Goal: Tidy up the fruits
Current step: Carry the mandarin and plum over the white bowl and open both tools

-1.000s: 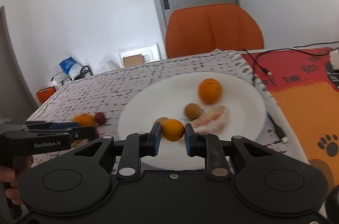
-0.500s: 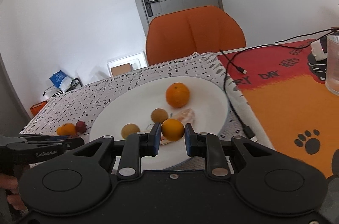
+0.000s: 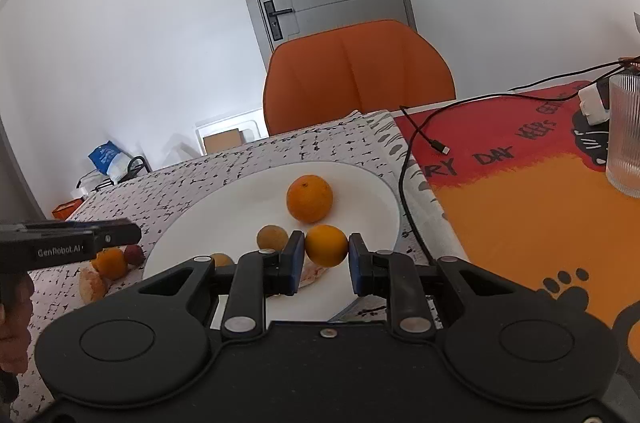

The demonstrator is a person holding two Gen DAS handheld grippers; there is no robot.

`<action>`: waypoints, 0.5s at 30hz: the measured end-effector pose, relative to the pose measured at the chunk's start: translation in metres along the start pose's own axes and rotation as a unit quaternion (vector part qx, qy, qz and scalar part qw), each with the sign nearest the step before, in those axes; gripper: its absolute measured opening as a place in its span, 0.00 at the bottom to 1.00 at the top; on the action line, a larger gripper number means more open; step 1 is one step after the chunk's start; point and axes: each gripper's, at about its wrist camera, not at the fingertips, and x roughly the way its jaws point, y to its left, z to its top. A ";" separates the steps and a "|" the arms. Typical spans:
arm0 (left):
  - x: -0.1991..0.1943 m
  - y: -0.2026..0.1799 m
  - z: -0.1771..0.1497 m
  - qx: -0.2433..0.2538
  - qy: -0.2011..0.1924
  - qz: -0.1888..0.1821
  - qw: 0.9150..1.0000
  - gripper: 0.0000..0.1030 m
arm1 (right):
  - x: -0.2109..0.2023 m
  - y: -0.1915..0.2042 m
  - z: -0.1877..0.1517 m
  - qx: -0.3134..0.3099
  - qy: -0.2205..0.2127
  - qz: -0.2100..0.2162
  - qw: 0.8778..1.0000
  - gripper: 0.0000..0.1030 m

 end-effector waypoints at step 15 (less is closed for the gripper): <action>0.017 -0.034 0.018 0.024 -0.004 -0.039 0.999 0.23 | -0.007 -0.010 0.004 0.005 -0.010 -0.011 1.000 0.31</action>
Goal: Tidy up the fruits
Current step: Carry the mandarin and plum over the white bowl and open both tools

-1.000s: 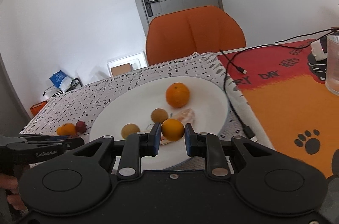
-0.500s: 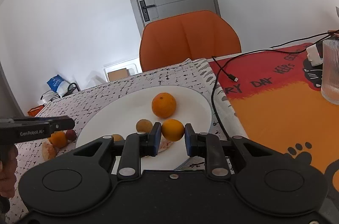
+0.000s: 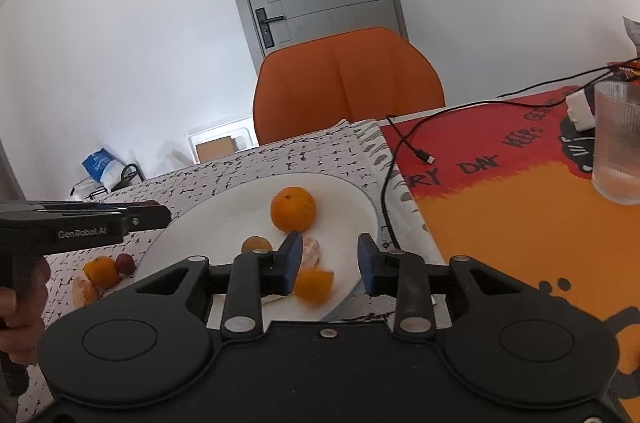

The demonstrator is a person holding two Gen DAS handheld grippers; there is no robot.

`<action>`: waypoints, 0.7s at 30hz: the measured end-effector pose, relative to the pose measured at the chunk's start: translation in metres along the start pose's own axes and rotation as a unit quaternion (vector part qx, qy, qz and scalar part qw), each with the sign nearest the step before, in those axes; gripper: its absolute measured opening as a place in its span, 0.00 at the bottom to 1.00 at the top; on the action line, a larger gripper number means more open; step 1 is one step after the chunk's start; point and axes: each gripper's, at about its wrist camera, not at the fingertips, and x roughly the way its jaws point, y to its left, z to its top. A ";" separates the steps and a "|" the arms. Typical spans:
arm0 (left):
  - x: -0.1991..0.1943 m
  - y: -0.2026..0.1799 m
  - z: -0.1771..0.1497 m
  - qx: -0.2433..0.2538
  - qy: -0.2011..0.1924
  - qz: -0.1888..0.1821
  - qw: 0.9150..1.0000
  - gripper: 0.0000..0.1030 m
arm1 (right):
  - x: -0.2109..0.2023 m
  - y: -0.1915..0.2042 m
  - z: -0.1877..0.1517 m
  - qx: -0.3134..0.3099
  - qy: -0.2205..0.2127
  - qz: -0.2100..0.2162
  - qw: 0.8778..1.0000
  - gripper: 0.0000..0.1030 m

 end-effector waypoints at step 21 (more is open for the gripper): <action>-0.029 0.026 -0.020 -0.038 0.000 0.022 0.999 0.46 | -0.007 0.026 -0.007 -0.005 0.007 0.015 1.000 0.45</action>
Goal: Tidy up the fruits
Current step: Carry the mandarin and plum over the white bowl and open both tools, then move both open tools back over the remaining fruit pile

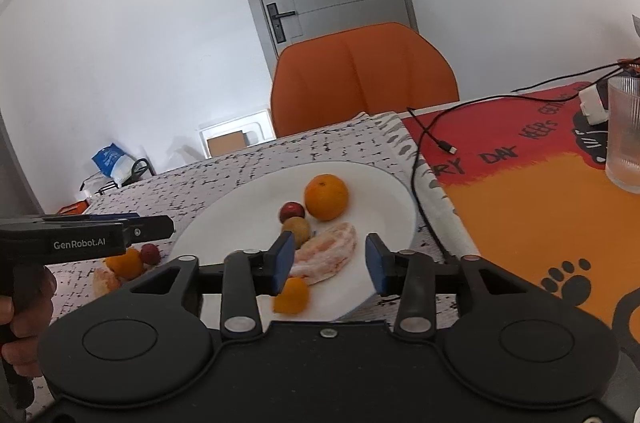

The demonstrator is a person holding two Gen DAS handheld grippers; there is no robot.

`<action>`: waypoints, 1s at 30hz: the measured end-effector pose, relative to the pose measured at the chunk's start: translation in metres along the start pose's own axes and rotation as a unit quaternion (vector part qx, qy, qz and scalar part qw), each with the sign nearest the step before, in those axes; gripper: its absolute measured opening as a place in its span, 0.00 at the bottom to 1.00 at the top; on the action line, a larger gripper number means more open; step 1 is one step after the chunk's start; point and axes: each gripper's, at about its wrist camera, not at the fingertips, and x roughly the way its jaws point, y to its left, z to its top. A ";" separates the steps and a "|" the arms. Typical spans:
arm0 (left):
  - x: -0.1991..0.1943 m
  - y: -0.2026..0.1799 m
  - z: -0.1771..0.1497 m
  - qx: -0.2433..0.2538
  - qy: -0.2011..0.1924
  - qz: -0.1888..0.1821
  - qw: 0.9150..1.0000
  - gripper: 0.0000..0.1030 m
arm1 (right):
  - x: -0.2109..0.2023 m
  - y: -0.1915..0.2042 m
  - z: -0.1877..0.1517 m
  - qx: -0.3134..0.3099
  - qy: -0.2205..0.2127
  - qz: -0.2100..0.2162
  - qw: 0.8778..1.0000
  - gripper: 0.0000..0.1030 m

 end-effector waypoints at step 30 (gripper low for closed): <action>-0.069 0.070 -0.019 -0.065 -0.030 0.062 0.996 0.87 | -0.019 0.058 0.010 -0.009 -0.019 -0.003 1.000 1.00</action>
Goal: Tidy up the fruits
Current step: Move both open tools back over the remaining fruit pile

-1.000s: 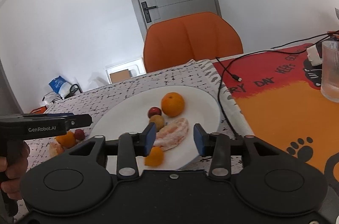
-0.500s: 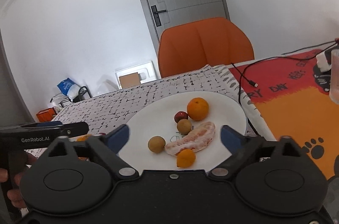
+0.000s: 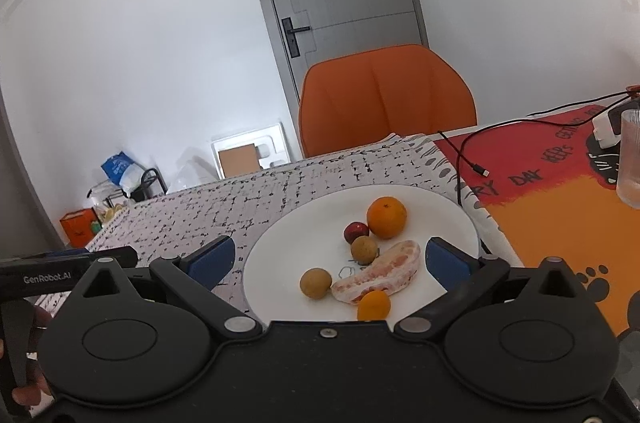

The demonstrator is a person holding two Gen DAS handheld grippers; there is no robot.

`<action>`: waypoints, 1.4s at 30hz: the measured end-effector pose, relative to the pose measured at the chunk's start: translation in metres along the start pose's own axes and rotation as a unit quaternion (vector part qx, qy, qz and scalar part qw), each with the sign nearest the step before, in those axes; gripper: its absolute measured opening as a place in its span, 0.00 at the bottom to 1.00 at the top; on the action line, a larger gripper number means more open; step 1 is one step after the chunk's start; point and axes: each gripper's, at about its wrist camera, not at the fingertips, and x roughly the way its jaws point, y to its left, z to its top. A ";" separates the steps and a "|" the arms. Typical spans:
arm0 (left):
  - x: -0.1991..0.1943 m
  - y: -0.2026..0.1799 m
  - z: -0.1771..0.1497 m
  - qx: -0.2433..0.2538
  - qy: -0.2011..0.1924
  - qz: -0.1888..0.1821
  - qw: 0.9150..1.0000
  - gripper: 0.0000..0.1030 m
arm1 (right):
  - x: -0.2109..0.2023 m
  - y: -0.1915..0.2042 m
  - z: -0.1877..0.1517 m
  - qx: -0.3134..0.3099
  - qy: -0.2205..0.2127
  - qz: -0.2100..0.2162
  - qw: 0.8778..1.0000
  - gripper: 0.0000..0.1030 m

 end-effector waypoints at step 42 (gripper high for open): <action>0.046 0.034 -0.031 -0.006 0.069 0.002 0.998 0.95 | 0.044 0.046 -0.009 -0.034 0.060 0.071 0.995 1.00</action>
